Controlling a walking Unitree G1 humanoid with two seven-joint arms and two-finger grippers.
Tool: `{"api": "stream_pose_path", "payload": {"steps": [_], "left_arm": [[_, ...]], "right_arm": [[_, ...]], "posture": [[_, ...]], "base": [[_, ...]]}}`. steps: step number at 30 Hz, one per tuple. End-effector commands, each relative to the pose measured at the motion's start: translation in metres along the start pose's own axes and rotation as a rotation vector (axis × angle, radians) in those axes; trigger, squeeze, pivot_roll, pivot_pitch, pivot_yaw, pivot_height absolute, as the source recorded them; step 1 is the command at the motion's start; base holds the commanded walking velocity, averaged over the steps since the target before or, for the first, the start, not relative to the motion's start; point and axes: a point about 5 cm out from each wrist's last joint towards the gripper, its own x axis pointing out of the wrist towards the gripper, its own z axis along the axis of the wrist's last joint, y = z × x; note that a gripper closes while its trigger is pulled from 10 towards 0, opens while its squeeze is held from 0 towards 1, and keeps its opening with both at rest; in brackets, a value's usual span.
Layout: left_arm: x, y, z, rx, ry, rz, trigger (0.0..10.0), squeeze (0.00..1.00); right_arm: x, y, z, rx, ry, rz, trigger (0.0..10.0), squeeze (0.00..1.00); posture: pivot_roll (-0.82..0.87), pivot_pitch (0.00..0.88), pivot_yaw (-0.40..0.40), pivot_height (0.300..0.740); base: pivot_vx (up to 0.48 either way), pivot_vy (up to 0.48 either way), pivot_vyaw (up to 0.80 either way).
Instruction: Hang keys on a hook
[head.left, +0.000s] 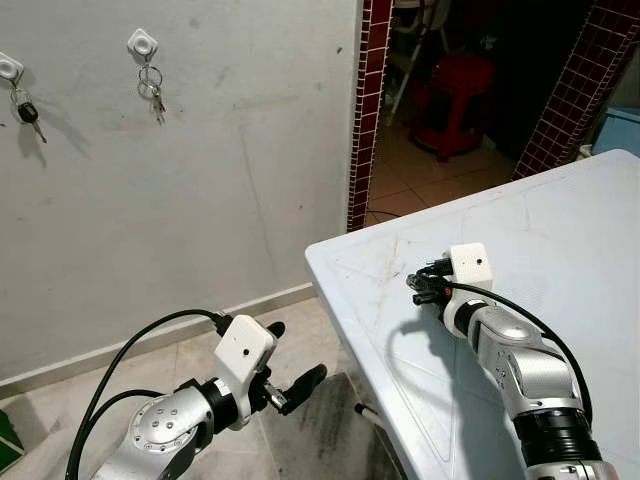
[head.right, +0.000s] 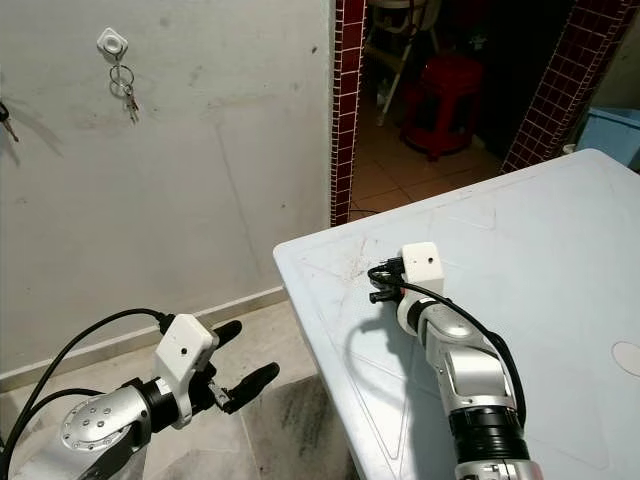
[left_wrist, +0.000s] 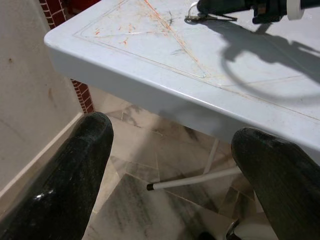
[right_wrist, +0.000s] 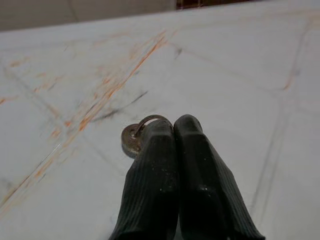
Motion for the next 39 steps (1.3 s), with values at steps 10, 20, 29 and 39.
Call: {"api": "stream_pose_path", "payload": {"steps": [10,20,29,39], "left_arm": [[0.0,0.014,0.002,0.014,-0.021,0.089,10.0,0.0],[-0.001,0.044,0.022,0.057,-0.128,0.354,10.0,0.0],[-0.019,0.054,0.027,0.065,-0.202,0.615,10.0,0.0],[-0.022,0.05,0.022,0.077,-0.19,0.682,10.0,0.0]], "right_arm": [[-0.01,-0.003,0.065,-0.1,-0.374,-0.035,0.0,0.0],[-0.02,0.016,0.085,-0.176,-0.486,0.025,9.6,0.0],[-0.033,0.042,0.065,-0.059,-0.46,0.065,10.0,0.0],[-0.038,0.064,0.046,-0.024,-0.405,0.107,10.0,0.0]], "posture": [[0.11,0.0,0.035,0.74],[0.12,0.0,0.037,0.74],[0.12,0.0,0.035,0.74],[0.13,0.0,0.036,0.74]], "base": [[0.0,0.0,0.0],[0.0,0.0,0.0],[0.0,0.0,0.0],[0.0,0.0,0.32]]}}
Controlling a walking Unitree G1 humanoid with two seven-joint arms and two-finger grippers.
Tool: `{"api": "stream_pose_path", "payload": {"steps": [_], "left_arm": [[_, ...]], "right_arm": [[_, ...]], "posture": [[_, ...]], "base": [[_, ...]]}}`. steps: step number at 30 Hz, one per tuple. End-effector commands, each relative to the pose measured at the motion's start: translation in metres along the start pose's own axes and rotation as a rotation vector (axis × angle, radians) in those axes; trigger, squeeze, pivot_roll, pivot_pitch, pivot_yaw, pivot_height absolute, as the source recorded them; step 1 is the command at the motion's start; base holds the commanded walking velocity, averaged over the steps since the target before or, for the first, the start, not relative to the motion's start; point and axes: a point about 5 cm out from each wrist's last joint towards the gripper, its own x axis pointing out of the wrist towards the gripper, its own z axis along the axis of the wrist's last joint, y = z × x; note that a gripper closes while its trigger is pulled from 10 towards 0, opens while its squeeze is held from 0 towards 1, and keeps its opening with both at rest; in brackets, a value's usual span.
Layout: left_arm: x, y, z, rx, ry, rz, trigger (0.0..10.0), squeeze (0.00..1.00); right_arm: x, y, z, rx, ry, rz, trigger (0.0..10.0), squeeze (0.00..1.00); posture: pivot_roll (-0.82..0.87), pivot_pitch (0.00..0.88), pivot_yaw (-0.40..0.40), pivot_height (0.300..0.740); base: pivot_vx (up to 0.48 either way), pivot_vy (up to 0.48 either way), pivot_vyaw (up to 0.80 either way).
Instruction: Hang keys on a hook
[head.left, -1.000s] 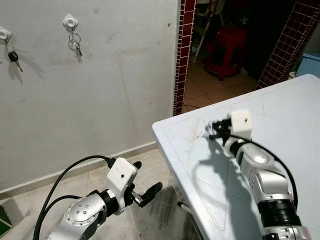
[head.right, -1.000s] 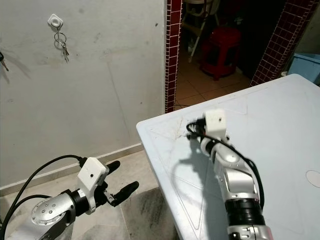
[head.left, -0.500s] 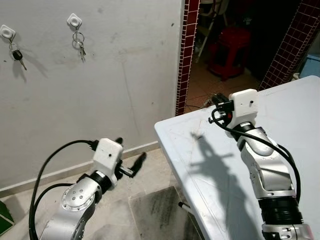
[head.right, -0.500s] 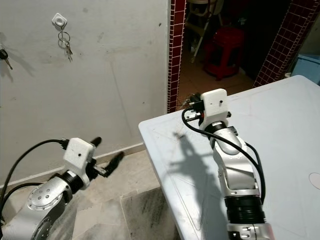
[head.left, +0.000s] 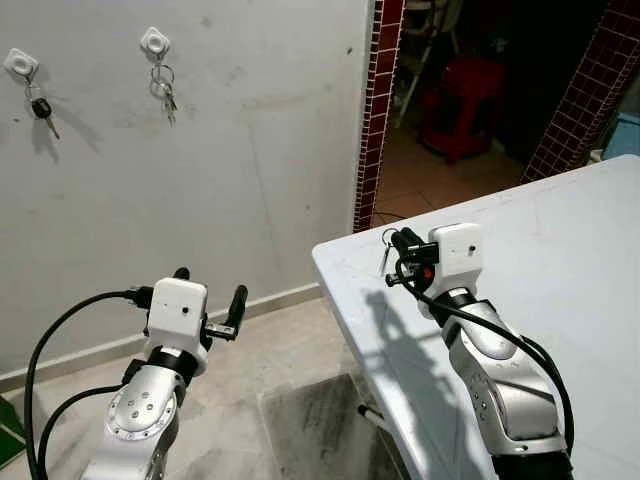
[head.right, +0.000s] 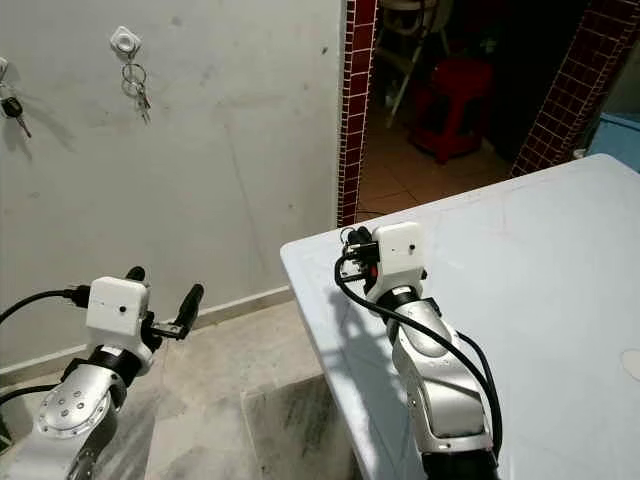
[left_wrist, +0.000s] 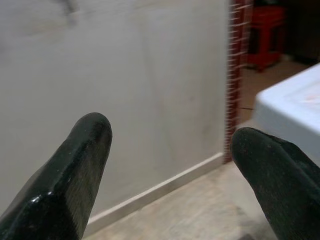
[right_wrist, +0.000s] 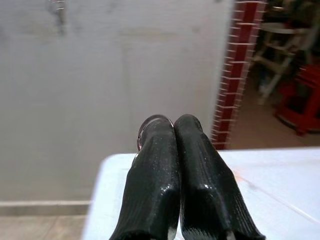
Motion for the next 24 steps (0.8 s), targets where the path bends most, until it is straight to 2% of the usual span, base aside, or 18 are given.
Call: {"api": "stream_pose_path", "payload": {"steps": [1,7,11,14,19,20,24], "left_arm": [[-0.001,0.003,0.0,0.007,-0.001,0.028,10.0,0.0],[-0.002,0.005,-0.001,0.008,0.006,0.042,10.0,0.0],[-0.011,0.006,-0.008,0.027,0.045,0.042,10.0,0.0],[-0.014,0.006,-0.008,0.04,0.048,-0.014,10.0,0.0],[-0.02,0.004,-0.01,0.046,0.072,-0.04,10.0,0.0],[-0.024,0.001,-0.011,0.053,0.078,-0.08,10.0,0.0],[-0.029,-0.003,-0.012,0.062,0.084,-0.125,10.0,0.0]], "right_arm": [[0.0,0.006,0.003,0.007,-0.001,0.016,10.0,0.0],[0.0,0.004,0.002,0.014,0.006,0.005,10.0,0.0],[-0.003,0.0,-0.006,0.03,0.035,-0.025,10.0,0.0],[-0.002,0.001,-0.008,0.034,0.042,-0.022,10.0,0.0],[0.0,0.001,-0.01,0.039,0.047,-0.033,10.0,0.0],[0.0,0.0,-0.011,0.034,0.052,-0.03,10.0,0.0],[0.001,0.0,-0.012,0.03,0.057,-0.031,10.0,0.0]], "posture": [[0.13,0.0,0.036,0.74],[0.13,0.0,0.036,0.74],[0.13,0.0,0.034,0.74],[0.14,0.0,0.031,0.74],[0.15,0.0,0.029,0.74],[0.15,0.0,0.022,0.74],[0.14,0.0,0.0,0.74]], "base": [[0.0,0.0,0.8],[0.0,0.0,0.8],[0.0,0.381,0.0],[0.0,0.48,0.0],[0.0,0.478,0.0],[0.0,0.476,0.0],[0.0,0.476,0.0]]}}
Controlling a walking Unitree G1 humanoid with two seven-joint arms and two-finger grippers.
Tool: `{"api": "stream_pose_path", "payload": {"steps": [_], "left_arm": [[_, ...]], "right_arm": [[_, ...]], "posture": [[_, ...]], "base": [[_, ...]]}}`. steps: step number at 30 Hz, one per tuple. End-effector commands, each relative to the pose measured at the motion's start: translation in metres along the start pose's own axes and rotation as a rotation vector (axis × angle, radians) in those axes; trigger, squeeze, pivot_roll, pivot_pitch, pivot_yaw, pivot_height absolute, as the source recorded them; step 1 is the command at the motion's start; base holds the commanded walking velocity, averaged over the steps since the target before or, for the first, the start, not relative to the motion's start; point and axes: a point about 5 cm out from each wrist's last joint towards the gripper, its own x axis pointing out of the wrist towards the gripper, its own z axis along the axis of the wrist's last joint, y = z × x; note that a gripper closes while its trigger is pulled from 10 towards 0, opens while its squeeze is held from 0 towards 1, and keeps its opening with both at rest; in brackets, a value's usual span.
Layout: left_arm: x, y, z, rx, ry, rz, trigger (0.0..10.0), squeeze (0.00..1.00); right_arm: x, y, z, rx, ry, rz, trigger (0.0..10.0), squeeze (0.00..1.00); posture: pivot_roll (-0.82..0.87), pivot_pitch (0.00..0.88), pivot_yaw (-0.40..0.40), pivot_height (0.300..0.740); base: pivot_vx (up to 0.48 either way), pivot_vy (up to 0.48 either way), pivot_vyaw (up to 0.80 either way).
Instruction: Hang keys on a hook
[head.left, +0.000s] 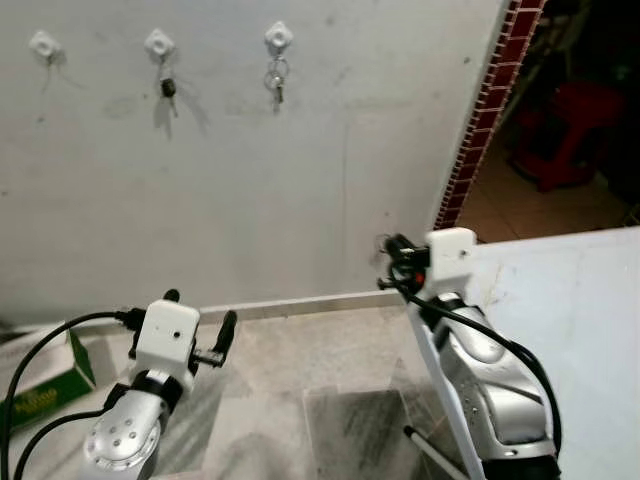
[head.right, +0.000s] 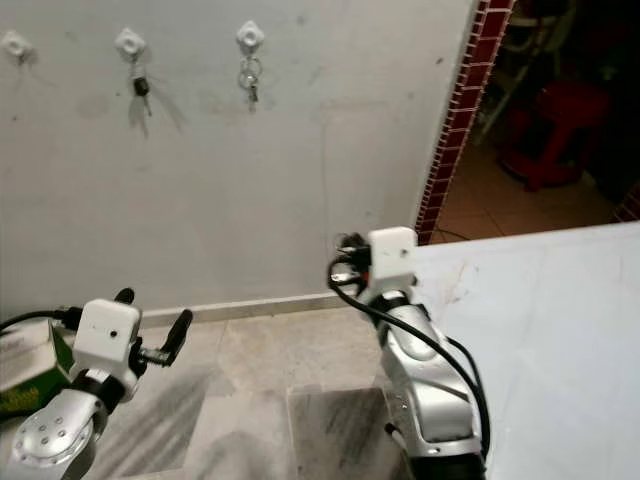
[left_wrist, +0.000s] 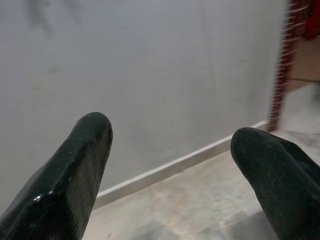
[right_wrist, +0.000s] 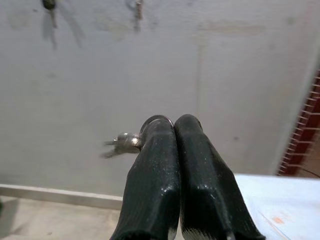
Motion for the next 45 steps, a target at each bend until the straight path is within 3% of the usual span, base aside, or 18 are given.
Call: {"api": "stream_pose_path", "payload": {"steps": [1,6,15,30,39,45], "left_arm": [[-0.002,-0.008,0.001,0.008,-0.008,-0.035,10.0,0.0],[0.002,-0.009,0.005,0.026,-0.029,-0.016,10.0,0.0],[0.013,0.007,0.009,-0.037,-0.044,0.206,10.0,0.0],[0.024,0.001,0.015,-0.048,-0.085,0.142,10.0,0.0],[0.026,0.0,0.021,-0.04,-0.114,0.103,10.0,0.0],[0.024,0.0,0.019,-0.104,-0.107,0.116,10.0,0.0]], "right_arm": [[-0.001,-0.007,-0.002,-0.008,0.012,-0.026,10.0,0.0],[0.001,-0.01,-0.001,-0.028,0.005,-0.03,10.0,0.0],[0.0,-0.019,-0.004,-0.037,0.002,-0.083,10.0,0.0],[0.006,-0.015,-0.001,-0.049,-0.012,-0.062,10.0,0.0],[0.005,-0.01,-0.001,-0.053,-0.016,-0.05,10.0,0.0],[0.008,-0.011,-0.001,-0.057,-0.019,-0.045,10.0,0.0]], "posture": [[0.13,0.0,-0.001,0.74],[0.14,0.0,-0.007,0.74],[0.14,0.0,0.018,0.74],[0.14,0.0,0.026,0.74],[0.15,0.0,0.031,0.74],[0.15,0.0,0.03,0.74]], "base": [[0.0,0.476,0.0],[0.0,0.476,0.0],[0.0,0.476,0.0],[0.0,0.446,0.0],[0.0,0.0,0.0],[0.0,0.0,0.0]]}}
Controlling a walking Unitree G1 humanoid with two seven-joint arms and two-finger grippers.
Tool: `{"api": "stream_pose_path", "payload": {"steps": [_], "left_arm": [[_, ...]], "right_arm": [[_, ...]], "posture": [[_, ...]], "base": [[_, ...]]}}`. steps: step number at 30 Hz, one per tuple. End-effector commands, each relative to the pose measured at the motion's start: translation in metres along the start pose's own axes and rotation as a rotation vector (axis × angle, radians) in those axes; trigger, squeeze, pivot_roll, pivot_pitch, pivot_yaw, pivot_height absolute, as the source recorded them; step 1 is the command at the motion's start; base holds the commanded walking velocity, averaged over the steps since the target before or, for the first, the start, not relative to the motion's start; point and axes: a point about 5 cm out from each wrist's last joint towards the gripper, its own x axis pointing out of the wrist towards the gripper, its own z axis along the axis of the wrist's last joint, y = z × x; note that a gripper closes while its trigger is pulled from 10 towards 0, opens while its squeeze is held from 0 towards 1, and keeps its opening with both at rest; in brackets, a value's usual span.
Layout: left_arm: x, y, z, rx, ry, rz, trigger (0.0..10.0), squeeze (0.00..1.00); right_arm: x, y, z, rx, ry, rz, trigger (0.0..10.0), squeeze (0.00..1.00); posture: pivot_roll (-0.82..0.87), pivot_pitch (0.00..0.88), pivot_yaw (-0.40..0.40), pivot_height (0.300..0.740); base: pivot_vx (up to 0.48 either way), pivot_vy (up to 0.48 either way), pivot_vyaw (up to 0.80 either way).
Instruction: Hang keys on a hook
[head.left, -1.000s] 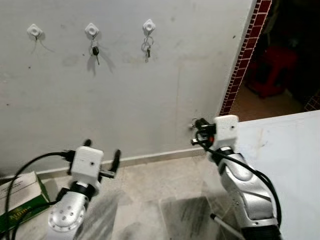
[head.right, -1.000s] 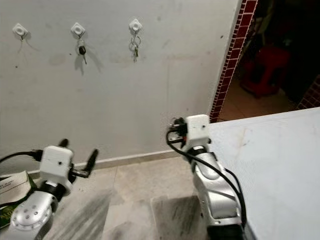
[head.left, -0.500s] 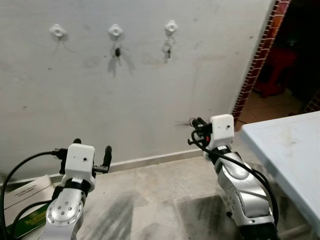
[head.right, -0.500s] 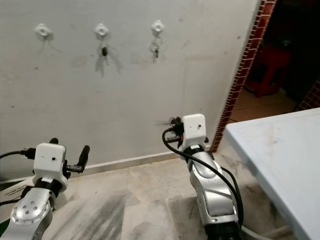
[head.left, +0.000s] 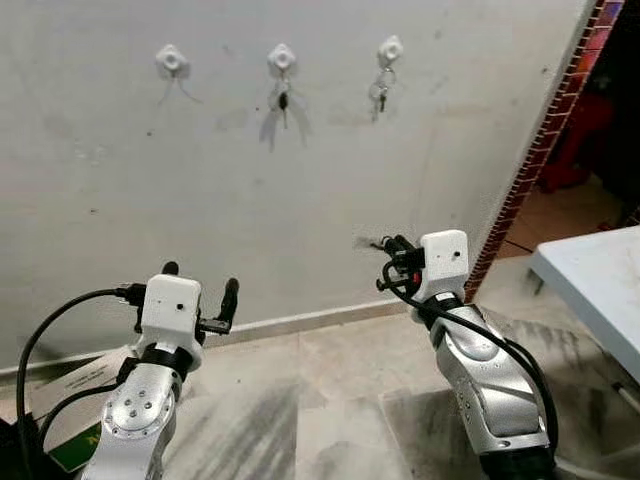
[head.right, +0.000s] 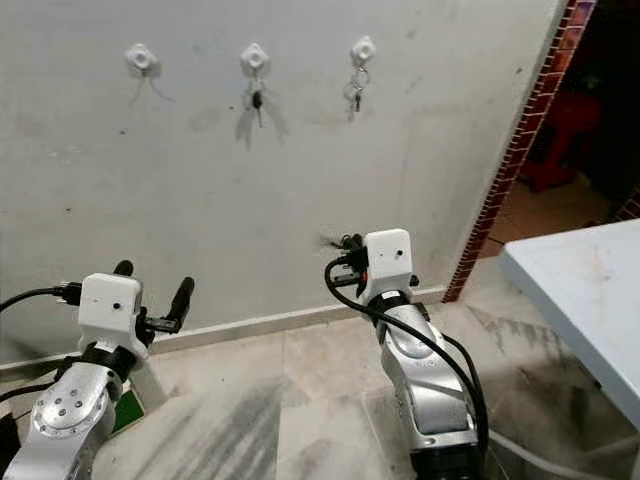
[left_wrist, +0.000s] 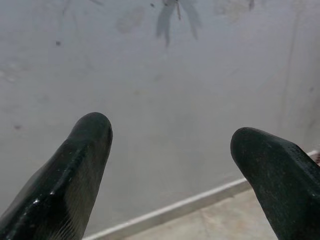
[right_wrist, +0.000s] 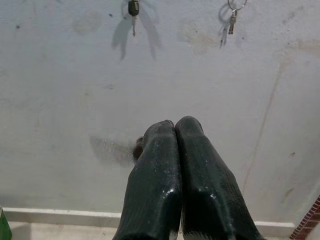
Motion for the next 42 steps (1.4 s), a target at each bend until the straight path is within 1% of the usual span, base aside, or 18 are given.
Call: {"api": "stream_pose_path", "payload": {"steps": [1,17,23,27,29,32,35,38,42], "left_arm": [[-0.0001,-0.0019,0.0004,-0.021,0.013,-0.003,10.0,0.0],[0.0042,-0.0063,-0.0005,-0.004,0.027,-0.031,10.0,0.0],[0.0048,-0.0038,-0.0004,-0.003,0.03,-0.013,10.0,0.0],[0.005,-0.0052,-0.0031,-0.001,0.047,-0.013,10.0,0.0],[0.0053,-0.0052,-0.0028,0.001,0.045,-0.013,10.0,0.0],[0.0052,-0.0044,0.0003,-0.004,0.013,-0.007,10.0,0.0],[0.005,-0.0053,0.0029,0.023,-0.006,-0.021,10.0,0.0],[0.0048,-0.0057,0.0032,0.018,-0.009,-0.023,10.0,0.0],[0.0042,-0.0047,0.0033,0.024,-0.012,-0.024,10.0,0.0]], "right_arm": [[0.0017,-0.0059,0.0046,-0.01,-0.018,-0.014,10.0,0.0],[0.0042,-0.006,0.0067,-0.017,-0.026,-0.006,10.0,0.0],[0.0045,-0.006,0.0072,-0.017,-0.029,-0.006,10.0,0.0],[0.0049,-0.0049,0.0069,-0.016,-0.027,-0.002,10.0,0.0],[0.0051,-0.0049,0.0071,-0.017,-0.029,0.0,10.0,0.0],[0.0055,-0.0049,0.0075,-0.022,-0.03,0.0,10.0,0.0],[0.0055,-0.0045,0.0068,-0.025,-0.029,0.001,10.0,0.0],[0.0054,-0.0044,0.0066,-0.026,-0.029,0.001,10.0,0.0],[0.0058,-0.0034,0.0061,-0.024,-0.028,0.003,10.0,0.0]], "posture": [[0.16,0.0,0.03,0.74],[0.15,0.0,0.027,0.74],[0.15,0.0,0.026,0.74],[0.15,0.0,0.026,0.74],[0.15,0.0,0.026,0.74],[0.15,0.0,0.026,0.74],[0.15,0.0,0.027,0.74],[0.15,0.0,0.026,0.74],[0.15,0.0,0.027,0.74]], "base": [[0.0,0.259,0.0],[0.0,0.451,0.0],[0.0,0.476,0.0],[0.0,0.472,0.0],[0.0,0.461,0.0],[0.0,0.439,-0.05],[0.0,0.0,0.0],[0.0,0.0,0.0],[0.0,0.0,0.8]]}}
